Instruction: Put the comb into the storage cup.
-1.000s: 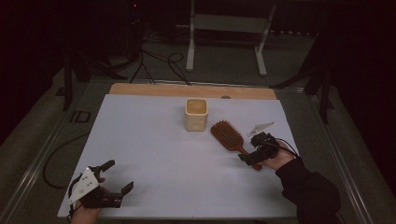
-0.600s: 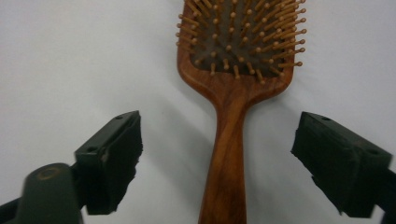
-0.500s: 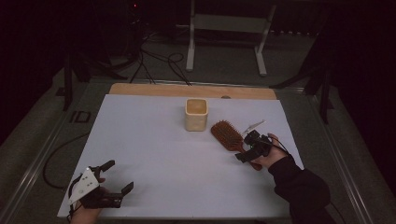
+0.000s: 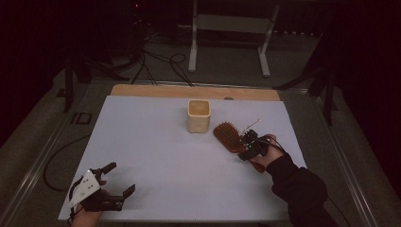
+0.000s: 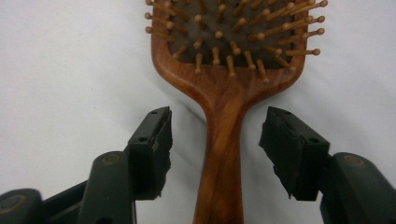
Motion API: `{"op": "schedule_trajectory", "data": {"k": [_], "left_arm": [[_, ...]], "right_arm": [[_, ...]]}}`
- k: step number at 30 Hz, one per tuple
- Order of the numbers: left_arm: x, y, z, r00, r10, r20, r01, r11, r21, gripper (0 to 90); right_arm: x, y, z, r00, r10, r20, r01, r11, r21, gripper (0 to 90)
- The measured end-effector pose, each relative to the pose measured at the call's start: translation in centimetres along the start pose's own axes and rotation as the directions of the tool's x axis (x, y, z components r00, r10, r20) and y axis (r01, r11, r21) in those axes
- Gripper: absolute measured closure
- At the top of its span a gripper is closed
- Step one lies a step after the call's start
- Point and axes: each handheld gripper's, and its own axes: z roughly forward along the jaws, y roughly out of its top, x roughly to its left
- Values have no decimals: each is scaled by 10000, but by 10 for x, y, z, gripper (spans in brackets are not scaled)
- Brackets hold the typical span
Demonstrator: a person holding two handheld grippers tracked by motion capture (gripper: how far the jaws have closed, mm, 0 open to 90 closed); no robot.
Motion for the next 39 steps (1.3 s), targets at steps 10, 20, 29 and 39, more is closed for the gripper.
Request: {"op": "schedule_trajectory", "data": {"k": [10, 20, 29, 39], "left_arm": [[0, 0, 0, 10000, -34, -3, 34, 10000, -25, 0], [0, 0, 0, 10000, -13, 15, 13, 10000, 13, 0], [0, 0, 1, 10000, -68, 23, 68, 10000, 10, 0], [0, -1, 1, 9999, -95, 43, 95, 10000, 27, 0]], "right_arm": [[-2, 8, 6, 9999, -25, 102, 17, 9974, 725, 592], [-2, 11, 9, 9999, 131, 36, -134, 9948, 1009, 668], [-1, 15, 10, 9993, 376, 39, -378, 9896, 1384, 708], [0, 10, 10, 9994, 354, -47, -348, 9945, 991, 731]]}}
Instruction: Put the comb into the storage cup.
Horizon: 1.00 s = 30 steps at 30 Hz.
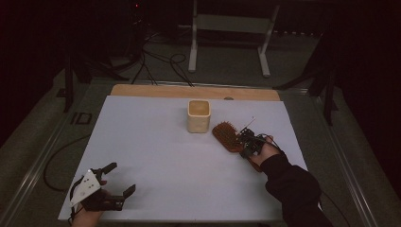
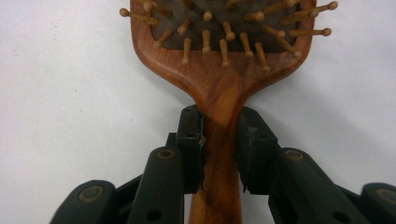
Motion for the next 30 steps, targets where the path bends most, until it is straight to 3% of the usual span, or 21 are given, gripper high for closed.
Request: {"op": "schedule_trajectory", "data": {"k": [10, 16, 23, 30], "left_arm": [[1, 0, 0, 10000, -43, -54, 43, 10000, 16, 0], [1, 0, 0, 10000, -58, -59, 58, 10000, 12, 0], [0, 0, 1, 10000, -35, -73, 36, 10000, 60, 0], [0, 0, 1, 10000, -31, -68, 32, 10000, 82, 0]], "right_arm": [[0, -13, -1, 9986, 533, -3, -531, 9937, -988, 733], [1, -16, -2, 9982, 509, 327, -463, 9905, -1295, 733], [-5, -24, -10, 9963, 834, 208, -785, 9813, -1759, 732], [-2, -35, -21, 9968, 790, 122, -746, 9740, -2140, 733]]}}
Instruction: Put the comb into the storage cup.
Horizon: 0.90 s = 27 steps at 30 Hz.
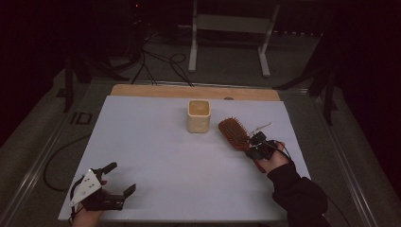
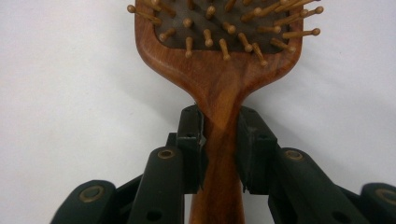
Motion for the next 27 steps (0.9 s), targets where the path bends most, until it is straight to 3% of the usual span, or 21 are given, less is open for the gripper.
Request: {"op": "schedule_trajectory", "data": {"k": [15, 27], "left_arm": [[-1, 1, 1, 10000, -13, 54, 12, 10000, 34, 0], [-3, 5, 3, 9999, -91, 143, 89, 9998, 178, 0]], "right_arm": [[21, -7, -31, 9974, -712, -108, 700, 9937, -877, 732], [42, -4, -48, 9887, -1483, -239, 1436, 9796, -1408, 732]]}}
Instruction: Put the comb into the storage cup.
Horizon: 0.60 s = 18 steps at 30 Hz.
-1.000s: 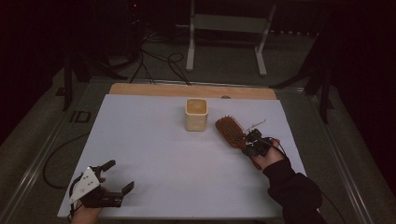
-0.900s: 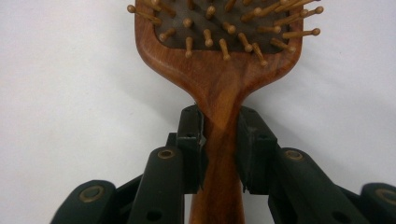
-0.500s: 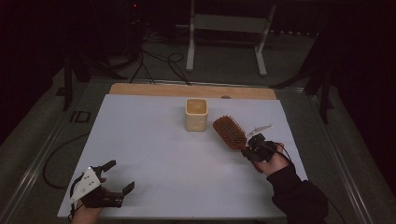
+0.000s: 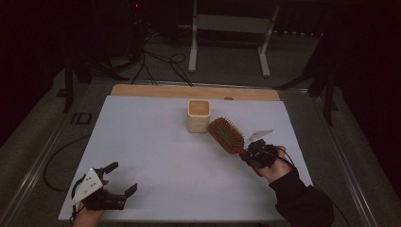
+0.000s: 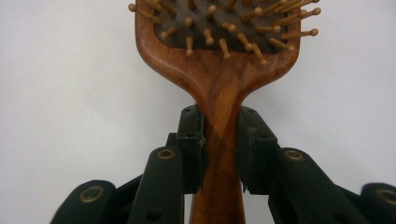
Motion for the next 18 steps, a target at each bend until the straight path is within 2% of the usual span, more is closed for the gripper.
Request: {"op": "schedule_trajectory", "data": {"k": [3, 7, 11, 15, 17, 18], "left_arm": [[-1, 2, 1, 10000, -9, 16, 9, 10000, 13, 0], [-2, 8, 1, 9995, -308, 82, 308, 9995, -34, 0], [-3, 14, 2, 9992, -381, 94, 380, 9993, 3, 0], [-3, 24, 7, 9964, -817, 224, 816, 9966, 65, 0], [-2, 30, 10, 9932, -1101, 387, 1099, 9939, 71, 0], [-2, 30, 10, 9932, -1101, 387, 1099, 9939, 71, 0]], "right_arm": [[9, 3, -1, 9996, -285, -20, 285, 9995, -116, 731], [18, 6, -1, 9984, -521, -197, 518, 9985, -179, 732], [26, 8, 1, 9968, -731, -322, 727, 9973, -141, 732], [39, 13, 7, 9913, -1203, -541, 1198, 9927, -116, 731], [45, 14, 9, 9902, -1264, -593, 1259, 9920, -115, 732], [45, 14, 9, 9902, -1264, -593, 1259, 9920, -115, 732]]}}
